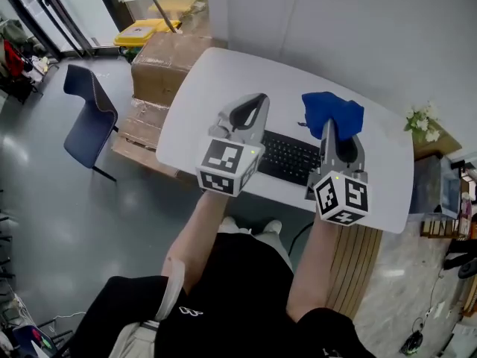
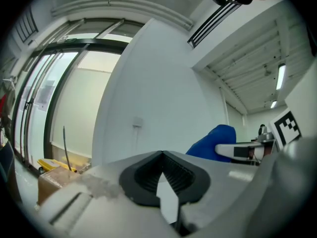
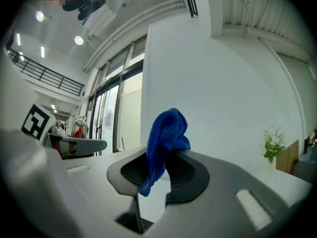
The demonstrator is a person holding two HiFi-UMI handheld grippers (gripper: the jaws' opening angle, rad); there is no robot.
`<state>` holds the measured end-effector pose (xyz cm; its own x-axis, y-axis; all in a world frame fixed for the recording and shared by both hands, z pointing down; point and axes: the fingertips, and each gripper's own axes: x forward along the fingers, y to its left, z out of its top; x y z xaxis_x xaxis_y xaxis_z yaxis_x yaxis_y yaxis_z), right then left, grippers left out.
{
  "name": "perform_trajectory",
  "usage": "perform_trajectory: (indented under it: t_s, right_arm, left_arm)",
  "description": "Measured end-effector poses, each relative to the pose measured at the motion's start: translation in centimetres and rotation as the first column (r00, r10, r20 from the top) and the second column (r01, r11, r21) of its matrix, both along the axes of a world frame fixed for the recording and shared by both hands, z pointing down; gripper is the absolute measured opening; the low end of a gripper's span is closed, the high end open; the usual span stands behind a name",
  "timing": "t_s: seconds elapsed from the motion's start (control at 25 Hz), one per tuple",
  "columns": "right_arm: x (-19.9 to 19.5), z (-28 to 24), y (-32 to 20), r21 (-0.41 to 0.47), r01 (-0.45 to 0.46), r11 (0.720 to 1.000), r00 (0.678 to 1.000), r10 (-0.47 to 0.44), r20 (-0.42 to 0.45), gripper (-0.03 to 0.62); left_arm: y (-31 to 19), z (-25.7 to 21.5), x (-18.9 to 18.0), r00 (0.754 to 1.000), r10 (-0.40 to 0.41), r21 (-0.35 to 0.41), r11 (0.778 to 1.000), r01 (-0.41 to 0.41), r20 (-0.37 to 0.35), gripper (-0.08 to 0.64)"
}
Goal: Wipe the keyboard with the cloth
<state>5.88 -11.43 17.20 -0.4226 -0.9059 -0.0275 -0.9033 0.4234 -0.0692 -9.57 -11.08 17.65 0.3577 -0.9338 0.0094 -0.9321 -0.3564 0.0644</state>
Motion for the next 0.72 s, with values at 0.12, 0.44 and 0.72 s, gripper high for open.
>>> perform_trajectory:
  t_s: [0.12,0.44,0.72]
  right_arm:
    - [-3.2,-0.1,0.2,0.013,0.023,1.0,0.999,-0.023,-0.029,0.077]
    - [-7.4,0.1,0.4,0.016,0.054,0.998,0.997,-0.053,-0.052,0.077]
    - [-7.9,-0.3,0.6,0.03,0.047,0.998,0.997,-0.045,-0.068,0.077]
  left_arm:
    - [0.5,-0.5,-2.4,1.0,-0.013,0.023,1.0,0.013,-0.003,-0.003]
    - [0.8,-0.4,-5.8,0.999,-0.027,0.028,0.999,0.028,-0.017,-0.003]
    - [0.6,-0.5,-5.8,1.0,-0.006,0.044,0.999,0.008,-0.027,-0.003]
